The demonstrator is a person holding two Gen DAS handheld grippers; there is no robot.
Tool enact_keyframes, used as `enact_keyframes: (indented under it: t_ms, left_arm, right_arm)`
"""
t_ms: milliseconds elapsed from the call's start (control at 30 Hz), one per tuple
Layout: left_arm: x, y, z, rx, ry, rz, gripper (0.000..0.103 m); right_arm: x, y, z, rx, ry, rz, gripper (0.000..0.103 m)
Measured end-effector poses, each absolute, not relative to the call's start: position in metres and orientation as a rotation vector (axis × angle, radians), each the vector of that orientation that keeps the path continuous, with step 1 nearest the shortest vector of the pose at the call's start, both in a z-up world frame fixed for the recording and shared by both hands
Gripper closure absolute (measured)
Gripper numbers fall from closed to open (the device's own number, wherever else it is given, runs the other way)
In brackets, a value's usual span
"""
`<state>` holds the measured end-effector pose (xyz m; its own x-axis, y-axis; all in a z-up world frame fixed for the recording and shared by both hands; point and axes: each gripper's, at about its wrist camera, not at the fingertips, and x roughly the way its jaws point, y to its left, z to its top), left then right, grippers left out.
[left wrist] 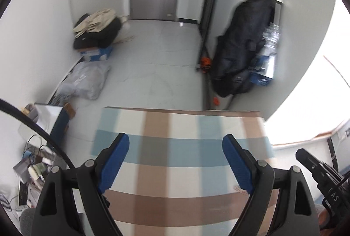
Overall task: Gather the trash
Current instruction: 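Lift the wrapper with the right gripper and carry it over the bin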
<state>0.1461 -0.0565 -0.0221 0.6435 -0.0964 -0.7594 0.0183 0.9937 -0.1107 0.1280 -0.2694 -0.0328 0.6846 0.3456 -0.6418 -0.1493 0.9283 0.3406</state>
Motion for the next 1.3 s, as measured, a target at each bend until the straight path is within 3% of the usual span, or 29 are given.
enact_keyframes:
  t_ms: [267, 333, 367, 467, 667, 833, 867, 933, 1067, 1300]
  left_arm:
    - [0.14, -0.105, -0.029, -0.07, 0.908, -0.121, 0.018]
    - [0.14, -0.107, -0.034, -0.065, 0.931, -0.112, 0.018]
    - [0.14, -0.106, -0.037, -0.063, 0.943, -0.11, 0.018]
    - [0.142, -0.102, -0.045, -0.055, 0.97, -0.092, 0.018]
    - [0.139, -0.114, -0.056, -0.048, 1.012, -0.082, 0.018]
    - [0.135, -0.12, -0.059, -0.011, 1.0, -0.074, 0.018]
    - [0.135, -0.121, -0.06, -0.003, 0.999, -0.074, 0.018]
    - [0.136, -0.123, -0.064, -0.001, 1.01, -0.078, 0.018]
    - [0.136, -0.129, -0.068, 0.011, 1.022, -0.086, 0.018]
    - [0.145, -0.156, -0.071, 0.019, 1.034, -0.126, 0.018]
  right_arm:
    - [0.121, -0.337, -0.051, 0.325, 0.863, 0.277, 0.099]
    - [0.122, -0.344, -0.065, 0.321, 0.916, 0.287, 0.083]
    - [0.123, -0.345, -0.072, 0.312, 0.954, 0.296, 0.068]
    - [0.123, -0.338, -0.092, 0.221, 1.043, 0.348, 0.051]
    - [0.118, -0.302, -0.141, 0.038, 1.201, 0.363, 0.053]
    - [0.1, -0.274, -0.156, -0.18, 1.163, 0.343, 0.07]
    - [0.097, -0.268, -0.156, -0.238, 1.13, 0.334, 0.084]
    - [0.092, -0.261, -0.157, -0.309, 1.103, 0.342, 0.086]
    - [0.088, -0.274, -0.151, -0.229, 1.088, 0.361, 0.094]
    - [0.094, -0.325, -0.12, 0.052, 1.054, 0.361, 0.094]
